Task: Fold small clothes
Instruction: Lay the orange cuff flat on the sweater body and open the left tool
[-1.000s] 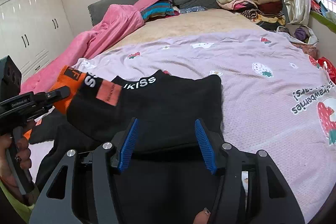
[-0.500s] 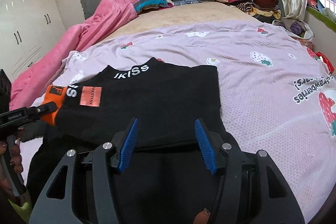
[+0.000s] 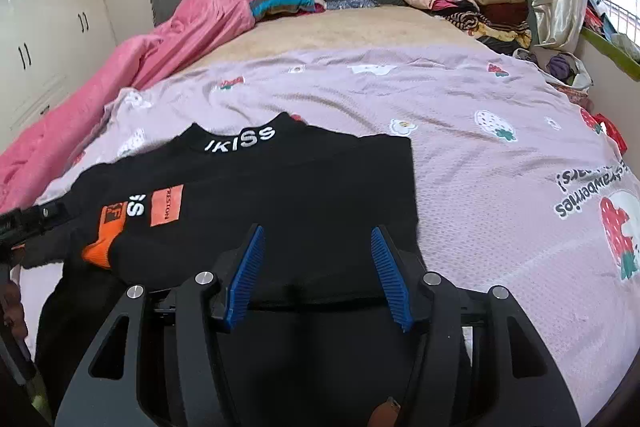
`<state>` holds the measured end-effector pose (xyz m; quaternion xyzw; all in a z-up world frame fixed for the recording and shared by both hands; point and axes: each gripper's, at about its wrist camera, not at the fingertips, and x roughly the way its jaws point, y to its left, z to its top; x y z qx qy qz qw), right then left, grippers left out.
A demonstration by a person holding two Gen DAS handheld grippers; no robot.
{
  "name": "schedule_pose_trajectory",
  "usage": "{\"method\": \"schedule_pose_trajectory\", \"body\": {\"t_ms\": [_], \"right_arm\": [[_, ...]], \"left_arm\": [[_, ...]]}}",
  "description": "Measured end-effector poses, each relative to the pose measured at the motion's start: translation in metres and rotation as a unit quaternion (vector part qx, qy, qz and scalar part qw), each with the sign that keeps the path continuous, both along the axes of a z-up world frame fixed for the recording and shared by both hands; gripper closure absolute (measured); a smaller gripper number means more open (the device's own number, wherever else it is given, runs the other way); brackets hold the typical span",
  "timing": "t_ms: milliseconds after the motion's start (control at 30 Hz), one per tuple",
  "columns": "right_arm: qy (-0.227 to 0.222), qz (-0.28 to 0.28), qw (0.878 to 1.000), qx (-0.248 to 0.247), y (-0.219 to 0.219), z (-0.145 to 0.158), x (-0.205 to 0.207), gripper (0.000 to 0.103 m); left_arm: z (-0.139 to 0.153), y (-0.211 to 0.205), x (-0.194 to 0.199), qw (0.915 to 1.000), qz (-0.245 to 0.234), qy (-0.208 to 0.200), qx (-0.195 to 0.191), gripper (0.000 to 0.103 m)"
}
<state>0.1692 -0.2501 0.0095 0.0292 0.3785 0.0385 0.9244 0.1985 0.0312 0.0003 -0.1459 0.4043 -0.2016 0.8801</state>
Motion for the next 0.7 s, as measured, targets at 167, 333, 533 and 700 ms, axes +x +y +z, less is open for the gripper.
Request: {"method": "schedule_pose_trajectory", "body": {"t_ms": [167,333,533,700], "right_arm": [[0.023,0.013,1.000,-0.008,0.011,-0.011,0.014,0.042],[0.077,-0.003,0.997,-0.023,0.008,-0.038,0.028,0.042],[0.079,-0.013,0.997,0.001,-0.001,-0.043,0.021,0.038],[0.040,0.000,0.999,0.011,0.002,-0.024,0.000,0.027]], "left_arm": [[-0.026,-0.009,0.009,0.9989,-0.003,0.041,0.025,0.067],[-0.053,0.000,0.018,0.9964,0.006,0.081,0.023,0.067],[-0.047,0.002,0.011,0.9970,0.010,0.072,0.027,0.064],[-0.028,0.006,-0.004,0.9982,0.024,0.040,0.039,0.052]]}}
